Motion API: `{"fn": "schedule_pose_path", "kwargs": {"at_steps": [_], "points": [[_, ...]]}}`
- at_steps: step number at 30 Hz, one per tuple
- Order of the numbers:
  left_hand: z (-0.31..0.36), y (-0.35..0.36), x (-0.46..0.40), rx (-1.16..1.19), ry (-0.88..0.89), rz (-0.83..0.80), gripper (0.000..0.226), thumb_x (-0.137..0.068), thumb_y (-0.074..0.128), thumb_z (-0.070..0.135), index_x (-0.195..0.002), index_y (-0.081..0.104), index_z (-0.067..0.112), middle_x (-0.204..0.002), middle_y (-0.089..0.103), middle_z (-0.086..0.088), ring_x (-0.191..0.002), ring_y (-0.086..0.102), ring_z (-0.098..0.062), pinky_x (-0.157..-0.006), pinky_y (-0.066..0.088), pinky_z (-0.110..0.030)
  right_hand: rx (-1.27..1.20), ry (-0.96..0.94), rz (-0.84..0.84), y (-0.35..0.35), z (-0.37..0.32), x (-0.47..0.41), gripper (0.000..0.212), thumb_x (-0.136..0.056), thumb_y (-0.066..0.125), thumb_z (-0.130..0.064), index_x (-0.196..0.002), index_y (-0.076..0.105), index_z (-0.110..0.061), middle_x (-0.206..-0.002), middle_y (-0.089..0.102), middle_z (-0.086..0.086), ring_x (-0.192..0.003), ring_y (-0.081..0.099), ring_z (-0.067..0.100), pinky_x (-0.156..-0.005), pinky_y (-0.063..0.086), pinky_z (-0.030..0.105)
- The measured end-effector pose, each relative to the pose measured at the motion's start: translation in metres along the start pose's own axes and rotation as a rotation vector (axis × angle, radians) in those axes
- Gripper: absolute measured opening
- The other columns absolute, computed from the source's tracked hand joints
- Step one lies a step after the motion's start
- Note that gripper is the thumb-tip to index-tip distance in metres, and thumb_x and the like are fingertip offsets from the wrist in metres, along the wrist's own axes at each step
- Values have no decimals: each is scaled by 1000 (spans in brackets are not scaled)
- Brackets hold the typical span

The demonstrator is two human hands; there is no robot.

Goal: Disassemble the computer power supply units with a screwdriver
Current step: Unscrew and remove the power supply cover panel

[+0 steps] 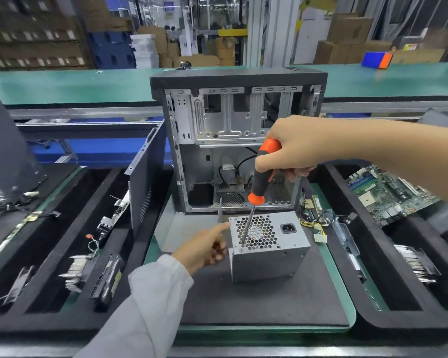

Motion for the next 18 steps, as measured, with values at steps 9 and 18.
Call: {"fn": "schedule_pose_path", "kwargs": {"at_steps": [9, 18], "points": [[-5, 4, 3, -161, 170, -147, 47, -88, 66, 44, -46, 58, 26, -51, 22, 6, -43, 18, -9, -42, 13, -20, 23, -5, -25, 7, -1, -3, 38, -73, 53, -45, -52, 61, -14, -44, 62, 1, -32, 49, 10, -37, 38, 12], [-2, 4, 1, -145, 207, -140, 37, -79, 73, 45, -55, 57, 22, -51, 23, 4, -43, 17, -9, -41, 14, -18, 34, -18, -47, 12, 1, -3, 46, -65, 48, -53, -66, 67, -11, -50, 66, 0, -38, 55, 9, -38, 41, 13]]}}
Point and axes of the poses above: each hand's wrist, its own x-axis away from the middle knuckle, its own y-axis out of the palm, z = x × y, the point moved 3 cm from there along -x, towards the middle knuckle
